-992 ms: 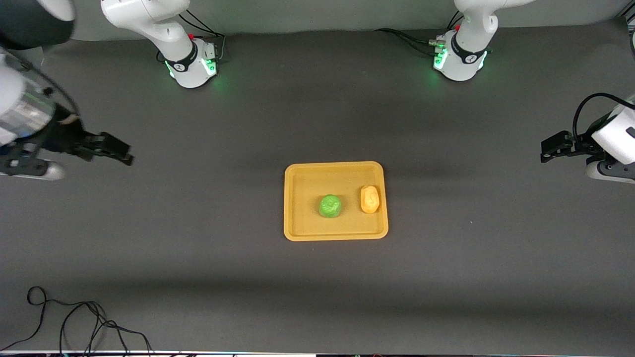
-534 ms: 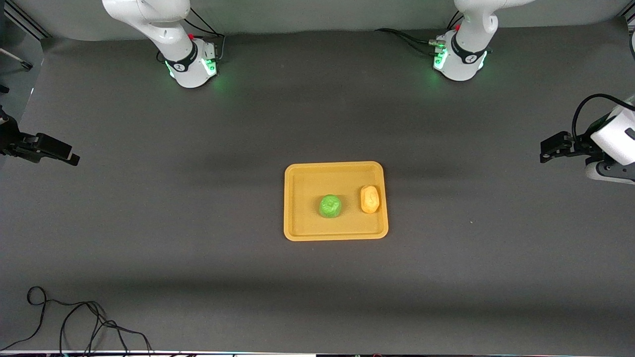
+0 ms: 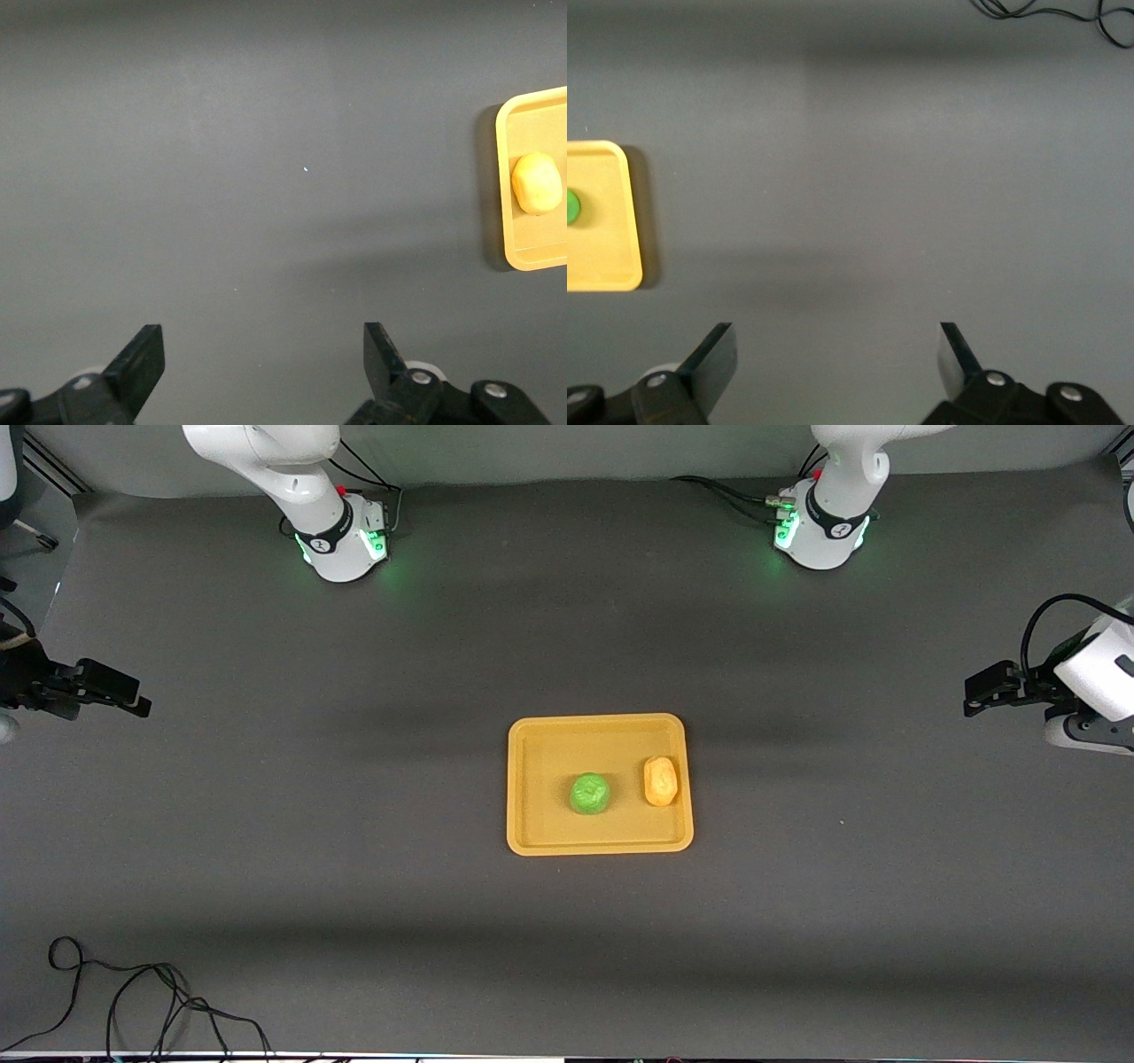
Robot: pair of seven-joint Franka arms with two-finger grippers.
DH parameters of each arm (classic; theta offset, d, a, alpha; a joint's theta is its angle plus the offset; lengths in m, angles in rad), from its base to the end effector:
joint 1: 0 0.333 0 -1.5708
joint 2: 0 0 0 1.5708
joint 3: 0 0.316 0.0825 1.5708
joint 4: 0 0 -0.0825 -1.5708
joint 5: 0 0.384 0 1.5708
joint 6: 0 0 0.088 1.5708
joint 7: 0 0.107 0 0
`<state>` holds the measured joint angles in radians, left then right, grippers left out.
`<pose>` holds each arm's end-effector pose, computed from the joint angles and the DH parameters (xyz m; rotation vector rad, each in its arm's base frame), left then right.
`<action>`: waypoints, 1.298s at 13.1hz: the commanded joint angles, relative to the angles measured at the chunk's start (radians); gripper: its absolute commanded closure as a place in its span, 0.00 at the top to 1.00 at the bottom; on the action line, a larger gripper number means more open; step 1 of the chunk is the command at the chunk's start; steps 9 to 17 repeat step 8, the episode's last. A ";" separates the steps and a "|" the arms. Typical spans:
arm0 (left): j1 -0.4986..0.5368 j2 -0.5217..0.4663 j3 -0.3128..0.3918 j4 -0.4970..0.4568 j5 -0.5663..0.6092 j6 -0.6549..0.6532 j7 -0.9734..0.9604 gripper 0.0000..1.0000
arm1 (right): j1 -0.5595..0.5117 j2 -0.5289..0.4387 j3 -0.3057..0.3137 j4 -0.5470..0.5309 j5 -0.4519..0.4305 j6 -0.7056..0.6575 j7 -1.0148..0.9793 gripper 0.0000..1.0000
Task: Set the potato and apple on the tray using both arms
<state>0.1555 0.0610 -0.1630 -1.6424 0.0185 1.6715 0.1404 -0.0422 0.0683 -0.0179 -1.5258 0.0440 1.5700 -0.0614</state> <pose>0.5775 -0.0001 0.5651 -3.1260 0.2347 0.0495 0.5744 -0.0295 0.6072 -3.0972 -0.0013 0.0332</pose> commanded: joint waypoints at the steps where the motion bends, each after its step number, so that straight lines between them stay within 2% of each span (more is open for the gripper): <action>1: -0.001 -0.003 0.000 0.003 -0.003 -0.009 0.015 1.00 | -0.001 -0.019 0.004 -0.024 -0.029 0.010 -0.048 1.00; 3: -0.001 -0.003 0.000 0.004 -0.003 -0.009 0.015 1.00 | 0.001 -0.007 0.006 -0.020 -0.062 0.012 -0.070 1.00; 17: -0.001 -0.006 0.000 0.003 -0.003 -0.016 0.015 1.00 | 0.001 -0.007 0.006 -0.017 -0.056 0.008 -0.055 1.00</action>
